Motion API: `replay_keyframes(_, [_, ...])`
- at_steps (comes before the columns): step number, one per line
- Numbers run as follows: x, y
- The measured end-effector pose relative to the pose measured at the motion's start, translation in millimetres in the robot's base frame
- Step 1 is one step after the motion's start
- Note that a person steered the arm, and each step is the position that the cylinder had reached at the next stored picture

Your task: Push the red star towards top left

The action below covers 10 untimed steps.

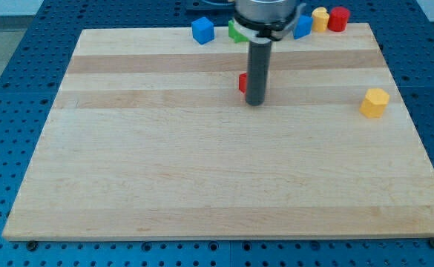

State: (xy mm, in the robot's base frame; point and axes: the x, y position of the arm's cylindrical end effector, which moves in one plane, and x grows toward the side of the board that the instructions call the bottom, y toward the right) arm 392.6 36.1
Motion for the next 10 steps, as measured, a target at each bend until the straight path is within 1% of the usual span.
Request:
replay_keyframes(1, [-9.2,-9.1])
replay_keyframes(2, [1.4,49.6])
replay_keyframes(3, [2.6,106.0])
replay_keyframes(4, [-29.7,103.9])
replay_keyframes(5, [-31.5,91.8])
replay_keyframes(6, [-20.9,81.8])
replay_keyframes(7, [-20.8,61.4])
replay_keyframes(8, [-32.9,33.4])
replay_keyframes(9, [-54.4,6.6])
replay_keyframes(10, [-62.6,-21.4])
